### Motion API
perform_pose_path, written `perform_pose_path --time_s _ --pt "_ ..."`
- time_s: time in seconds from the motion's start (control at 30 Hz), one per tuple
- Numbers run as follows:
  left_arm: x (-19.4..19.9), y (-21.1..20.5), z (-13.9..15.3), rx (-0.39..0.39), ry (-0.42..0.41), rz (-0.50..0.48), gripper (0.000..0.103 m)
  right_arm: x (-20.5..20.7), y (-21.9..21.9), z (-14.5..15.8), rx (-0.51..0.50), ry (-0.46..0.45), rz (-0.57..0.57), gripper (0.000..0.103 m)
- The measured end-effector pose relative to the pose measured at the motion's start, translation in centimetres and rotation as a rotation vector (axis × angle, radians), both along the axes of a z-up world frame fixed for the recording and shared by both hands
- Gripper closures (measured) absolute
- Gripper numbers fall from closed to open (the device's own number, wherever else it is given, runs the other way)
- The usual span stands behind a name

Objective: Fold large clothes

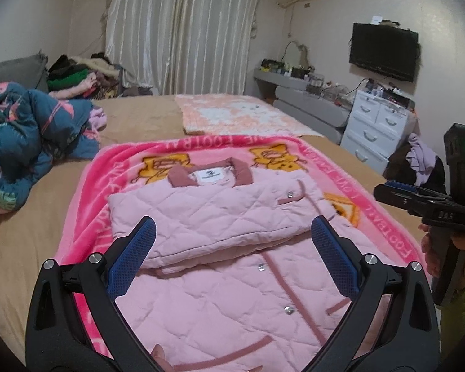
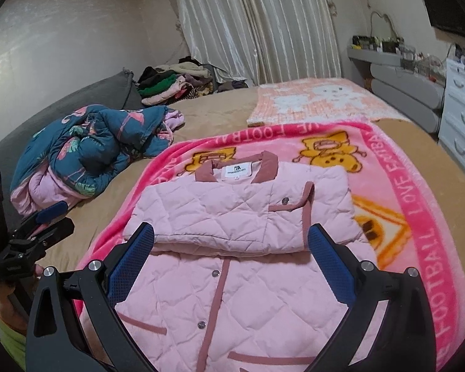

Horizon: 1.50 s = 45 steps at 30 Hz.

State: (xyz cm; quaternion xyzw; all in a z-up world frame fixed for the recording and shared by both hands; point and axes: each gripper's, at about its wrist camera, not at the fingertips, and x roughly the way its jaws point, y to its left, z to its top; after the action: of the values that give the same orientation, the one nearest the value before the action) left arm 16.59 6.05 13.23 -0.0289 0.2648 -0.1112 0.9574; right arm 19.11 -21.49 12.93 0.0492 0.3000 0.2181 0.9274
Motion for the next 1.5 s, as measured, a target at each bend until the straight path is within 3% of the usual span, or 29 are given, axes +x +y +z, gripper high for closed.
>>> perform_pose_path --time_s 0.33,0.57,0.97,1.5 --pt "-2.5 -2.0 1.8 0.012 -0.028 0.0 0.009 -3.3 -1.9 1.9 0.006 -0.054 0.024 0.004" --pt "-3.9 -2.7 1.5 0.029 -0.014 0.01 0.009 -5.2 -2.8 1.8 -0.006 -0.065 0.031 0.004" --pt "-6.6 -3.5 -1.7 0.044 0.058 0.004 0.009 -7.8 -4.1 -0.3 -0.05 -0.06 0.067 0.004" --pt "-8.9 -2.1 -6.7 0.046 0.15 0.097 0.009 -9.9 -6.5 -4.0 -0.094 -0.006 0.048 0.004"
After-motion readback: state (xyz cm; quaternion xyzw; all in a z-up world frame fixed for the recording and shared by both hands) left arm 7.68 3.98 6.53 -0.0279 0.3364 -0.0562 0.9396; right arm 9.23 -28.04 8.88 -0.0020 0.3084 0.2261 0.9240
